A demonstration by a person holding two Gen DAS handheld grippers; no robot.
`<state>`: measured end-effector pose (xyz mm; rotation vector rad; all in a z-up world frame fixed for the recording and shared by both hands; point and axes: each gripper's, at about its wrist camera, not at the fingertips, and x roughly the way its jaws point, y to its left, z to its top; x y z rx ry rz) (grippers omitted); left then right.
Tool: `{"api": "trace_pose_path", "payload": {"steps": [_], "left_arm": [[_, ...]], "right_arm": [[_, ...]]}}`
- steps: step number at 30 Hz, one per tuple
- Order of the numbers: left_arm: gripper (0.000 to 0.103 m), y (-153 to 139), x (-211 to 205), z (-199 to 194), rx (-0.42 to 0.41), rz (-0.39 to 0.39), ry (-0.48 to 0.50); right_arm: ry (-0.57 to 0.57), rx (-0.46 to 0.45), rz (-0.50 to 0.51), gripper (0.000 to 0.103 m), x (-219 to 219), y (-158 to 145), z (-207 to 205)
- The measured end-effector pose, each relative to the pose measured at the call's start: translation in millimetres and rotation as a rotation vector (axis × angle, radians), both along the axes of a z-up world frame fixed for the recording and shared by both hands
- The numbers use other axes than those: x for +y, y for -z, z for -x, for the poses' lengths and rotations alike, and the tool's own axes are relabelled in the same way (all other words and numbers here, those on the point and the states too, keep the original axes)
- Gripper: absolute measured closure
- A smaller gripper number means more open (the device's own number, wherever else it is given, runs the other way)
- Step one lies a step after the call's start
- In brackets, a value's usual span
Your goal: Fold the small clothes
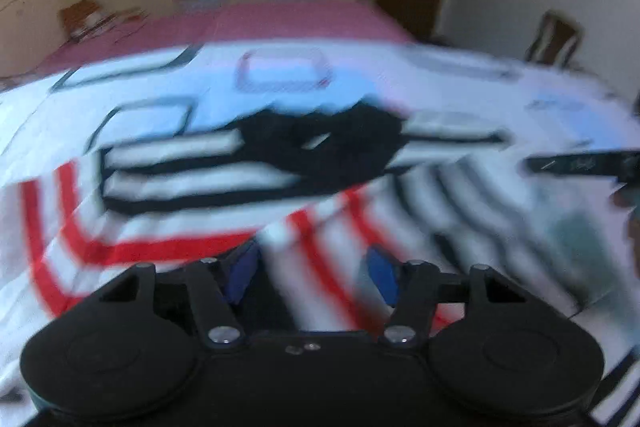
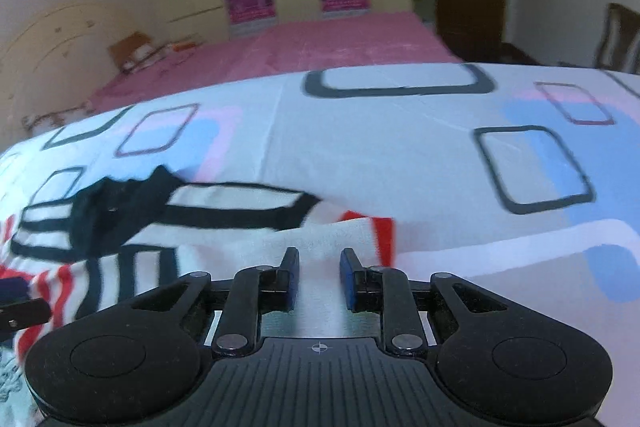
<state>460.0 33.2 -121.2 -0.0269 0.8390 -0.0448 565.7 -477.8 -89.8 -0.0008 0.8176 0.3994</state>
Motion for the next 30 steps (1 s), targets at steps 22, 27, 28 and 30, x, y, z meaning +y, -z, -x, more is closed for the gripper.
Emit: {"api": "trace_pose_path", "payload": {"steps": [22,27,28,30], "left_arm": [[0.033,-0.1,-62.2,-41.5,0.009,0.112,-0.010],[0.033,3.1,-23.8,-6.4,-0.004,-0.006,-0.051],[0.033,3.4,-15.3,-1.0,-0.005,0.007,-0.062],[0.033,4.2,-9.1,6.5,-0.015,0.005,-0.071]], "right_arm": [[-0.193,-0.002,-0.025,0.055,47.5,-10.3,14.5],[-0.073,-0.022,0.002,0.054,6.2,3.4,1.9],[-0.032,-0.008,-0.013,0.054,-5.7,5.5,-4.2],[-0.020,0.031,-0.039,0.055,-17.0,10.9,-13.5]]}}
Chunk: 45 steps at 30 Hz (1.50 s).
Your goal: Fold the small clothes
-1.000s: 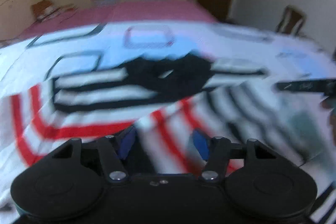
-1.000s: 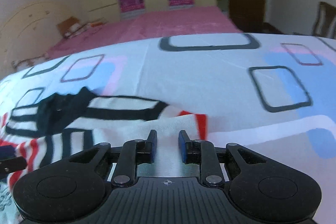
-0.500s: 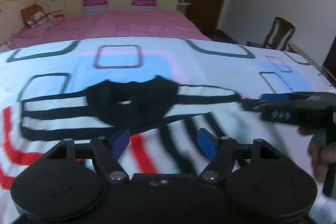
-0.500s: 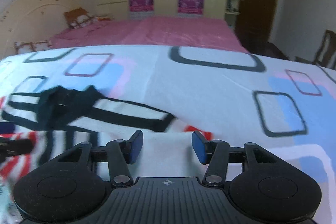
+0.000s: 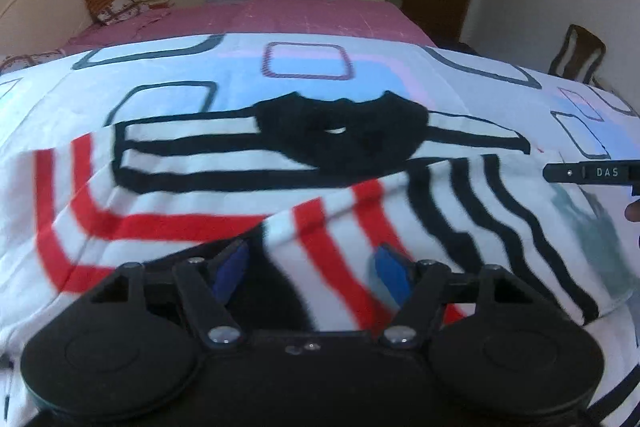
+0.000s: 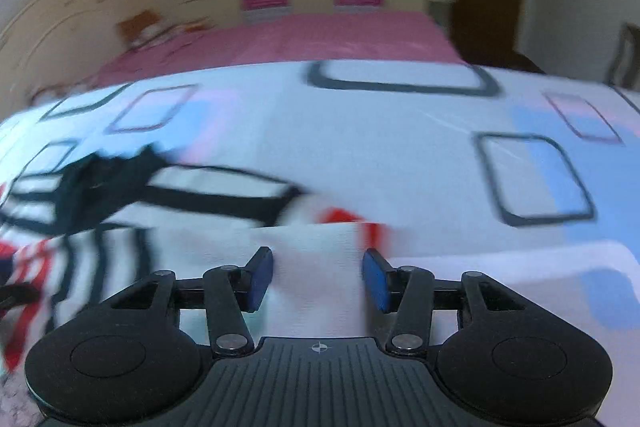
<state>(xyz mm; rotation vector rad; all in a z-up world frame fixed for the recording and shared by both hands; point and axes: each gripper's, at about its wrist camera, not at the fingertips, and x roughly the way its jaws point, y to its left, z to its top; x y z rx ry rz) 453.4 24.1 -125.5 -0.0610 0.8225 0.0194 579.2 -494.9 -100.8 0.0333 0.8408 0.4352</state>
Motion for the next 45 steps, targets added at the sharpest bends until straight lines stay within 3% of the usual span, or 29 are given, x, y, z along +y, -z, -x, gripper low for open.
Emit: {"api": "trace_pose_path", "payload": {"steps": [3,6,7,8,9,11,17,20,21,23,25,27,30,37,39,40,41,42,43,45], "left_arm": [[0.034,-6.9,-7.0,-1.6,0.004,-0.032,-0.006],[0.028,-23.2,-21.2,8.8,-0.059,-0.051,0.048],[0.026,-24.5,-26.0,11.5,-0.061,-0.061,0.065],[0.026,-22.6,-29.5,12.9,-0.050,-0.067,0.080],[0.026,-17.7,-30.7,13.5,-0.028,-0.065,0.089],[0.025,-2.9,-29.0,15.9,0.041,-0.061,0.092],[0.024,-4.3,-20.9,27.9,0.047,-0.067,0.085],[0.023,-5.1,-22.4,29.1,0.048,-0.076,0.073],[0.023,-4.0,-23.3,29.8,0.049,-0.079,0.070],[0.025,-8.4,-25.5,31.4,0.046,-0.085,0.047],[0.023,-14.7,-27.5,35.4,0.017,-0.102,0.044],[0.021,-10.3,-26.9,32.7,0.059,-0.110,0.043],[0.018,-5.7,-18.5,29.1,0.080,-0.062,0.018],[0.019,-11.2,-12.1,36.7,0.055,-0.038,0.044],[0.012,-16.0,-5.0,39.7,0.035,-0.040,0.051],[0.002,-19.0,-0.6,41.7,0.017,-0.053,0.042],[0.000,-23.3,6.7,45.8,-0.008,-0.073,0.026],[0.000,-27.0,16.2,49.6,-0.025,-0.074,0.019],[0.000,-30.5,26.3,53.4,-0.032,-0.061,0.013],[0.000,-37.5,56.7,65.0,-0.054,-0.024,-0.030]], "right_arm": [[-0.013,-0.002,0.011,0.055,2.4,-2.6,-0.1],[-0.042,-0.033,0.002,0.055,0.6,-18.2,14.1],[-0.061,-0.027,0.000,0.060,-0.3,-20.9,21.8],[-0.089,-0.003,0.006,0.080,-0.8,-20.5,29.3],[-0.103,0.021,0.020,0.086,-1.5,-17.7,36.0],[-0.111,0.044,0.042,0.086,-4.5,-12.0,56.2],[-0.104,0.026,0.071,0.086,-19.3,-17.1,107.5],[-0.091,0.012,-0.007,0.086,-25.7,-30.7,118.3],[-0.112,0.024,-0.009,0.086,-22.9,-29.6,119.8],[-0.143,0.048,0.084,0.086,-11.8,-15.6,119.6],[-0.140,0.037,0.078,0.086,-11.5,-20.0,120.8],[-0.131,0.019,0.038,0.086,-14.4,-27.5,123.2],[-0.128,0.054,0.087,0.085,-8.4,-17.1,119.0],[-0.089,0.053,0.163,0.081,7.9,-30.2,122.0],[-0.070,0.046,0.181,0.080,11.7,-34.0,126.4],[-0.052,0.038,0.190,0.079,14.4,-37.0,129.2],[-0.035,0.029,0.199,0.055,17.5,-40.1,131.4],[-0.017,0.011,0.217,0.017,21.5,-43.5,133.9],[-0.007,-0.032,0.235,0.011,27.6,-49.2,140.3],[-0.007,-0.064,0.249,0.012,39.8,-56.8,146.7]]}}
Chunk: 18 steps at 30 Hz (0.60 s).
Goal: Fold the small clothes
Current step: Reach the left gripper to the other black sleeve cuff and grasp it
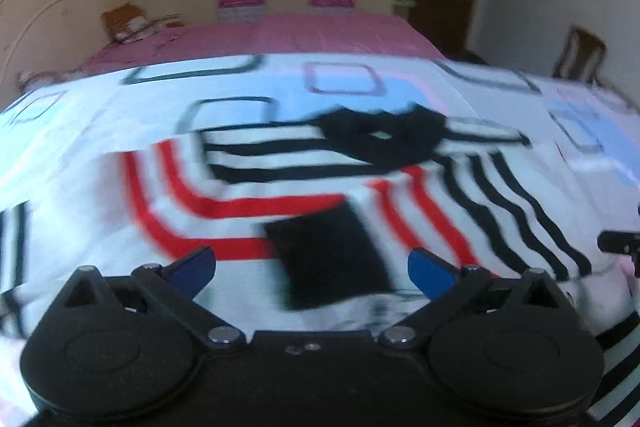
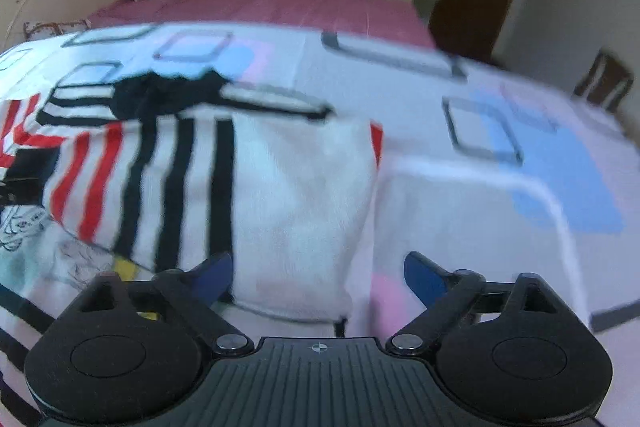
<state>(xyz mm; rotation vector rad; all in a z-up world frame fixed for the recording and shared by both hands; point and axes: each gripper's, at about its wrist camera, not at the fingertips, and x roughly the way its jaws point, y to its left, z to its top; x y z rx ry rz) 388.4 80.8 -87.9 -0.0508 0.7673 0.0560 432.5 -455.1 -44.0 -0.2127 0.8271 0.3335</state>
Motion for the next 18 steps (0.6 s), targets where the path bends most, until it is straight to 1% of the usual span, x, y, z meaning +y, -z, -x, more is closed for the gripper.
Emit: {"api": "trace_pose_path", "payload": {"steps": [4,9,11,14,18], "left_arm": [[0.004,-8.1,63.2,26.1,-0.016,0.049,-0.081],[0.009,-7.9,139.0,63.9,-0.011,0.058,-0.184],[0.016,-7.6,167.8,80.1,-0.017,0.072,-0.236],[0.023,-6.7,212.4,103.0,-0.039,0.145,-0.334],[0.023,0.4,271.7,125.4,-0.066,0.285,-0.499]], "right_arm": [[0.013,-0.035,0.019,0.012,33.3,-8.8,7.6],[0.003,-0.033,0.049,0.012,81.5,-7.0,17.3],[-0.006,-0.032,0.047,0.012,96.8,-6.8,21.6],[-0.025,-0.029,0.049,0.012,120.9,-6.3,26.3],[-0.045,-0.027,0.045,0.012,146.3,-5.8,26.6]]}}
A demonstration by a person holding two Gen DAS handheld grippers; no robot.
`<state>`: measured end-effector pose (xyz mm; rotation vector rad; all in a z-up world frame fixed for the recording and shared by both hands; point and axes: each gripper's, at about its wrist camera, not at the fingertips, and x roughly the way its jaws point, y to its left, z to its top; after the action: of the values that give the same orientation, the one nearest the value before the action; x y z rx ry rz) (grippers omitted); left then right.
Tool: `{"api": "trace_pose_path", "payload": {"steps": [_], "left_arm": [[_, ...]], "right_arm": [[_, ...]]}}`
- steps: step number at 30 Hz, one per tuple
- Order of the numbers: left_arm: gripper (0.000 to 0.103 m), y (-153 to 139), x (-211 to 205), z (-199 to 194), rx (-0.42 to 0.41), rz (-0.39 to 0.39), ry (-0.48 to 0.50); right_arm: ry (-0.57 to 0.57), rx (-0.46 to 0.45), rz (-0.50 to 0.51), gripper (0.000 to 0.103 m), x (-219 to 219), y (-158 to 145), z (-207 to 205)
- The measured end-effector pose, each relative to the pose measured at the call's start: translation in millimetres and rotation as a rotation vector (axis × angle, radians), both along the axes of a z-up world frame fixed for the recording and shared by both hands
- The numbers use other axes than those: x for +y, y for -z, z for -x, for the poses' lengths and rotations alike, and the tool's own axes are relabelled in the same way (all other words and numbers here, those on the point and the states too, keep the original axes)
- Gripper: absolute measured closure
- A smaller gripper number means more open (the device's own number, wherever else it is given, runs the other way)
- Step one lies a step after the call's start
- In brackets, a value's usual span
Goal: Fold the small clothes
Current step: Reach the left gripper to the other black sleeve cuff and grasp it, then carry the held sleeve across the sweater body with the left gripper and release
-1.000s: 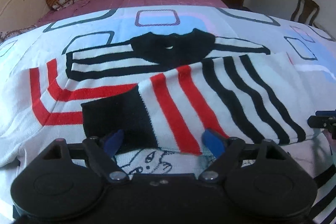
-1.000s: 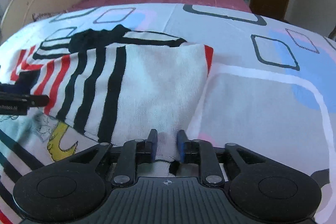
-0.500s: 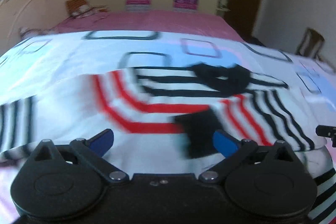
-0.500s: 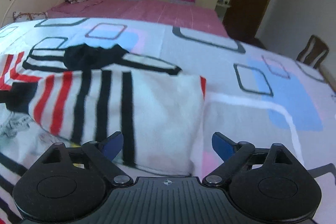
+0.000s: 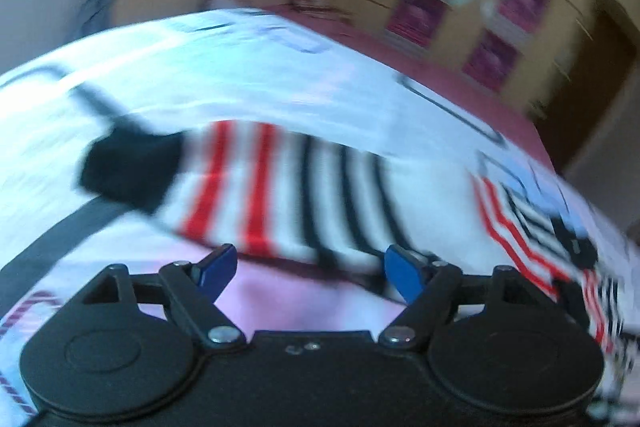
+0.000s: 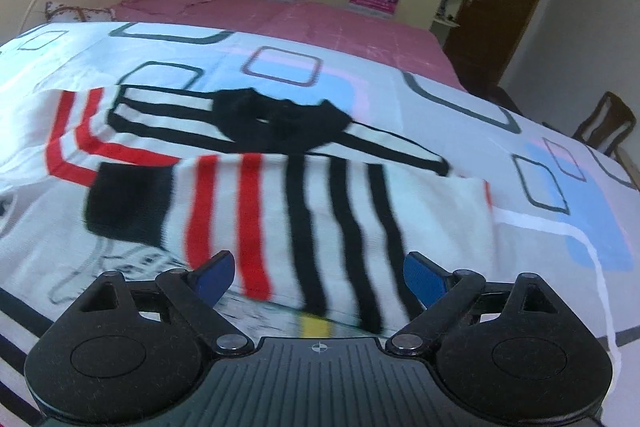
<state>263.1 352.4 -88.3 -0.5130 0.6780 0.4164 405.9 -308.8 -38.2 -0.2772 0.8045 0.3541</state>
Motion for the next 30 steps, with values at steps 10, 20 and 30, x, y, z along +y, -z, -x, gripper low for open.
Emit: {"api": "trace_pose_path", "payload": {"steps": [10,20,30], "left_arm": [[0.076,30.1,82.9,20.5,-0.219,0.326,-0.246],[0.098,0.8,49.1,-23.3,-0.395,0.344,-0.082],[0.098,-33.4,-124.8,-125.0,-0.317,0.265,0.344]], "right_arm": [[0.049,0.025,-0.037,0.012,11.8,-7.2,-3.9],[0.152,0.065,-0.108,0.012,-27.7,-1.7,-10.3],[0.185,0.046,-0.208,0.012,-70.6,-5.7,-19.5]]}}
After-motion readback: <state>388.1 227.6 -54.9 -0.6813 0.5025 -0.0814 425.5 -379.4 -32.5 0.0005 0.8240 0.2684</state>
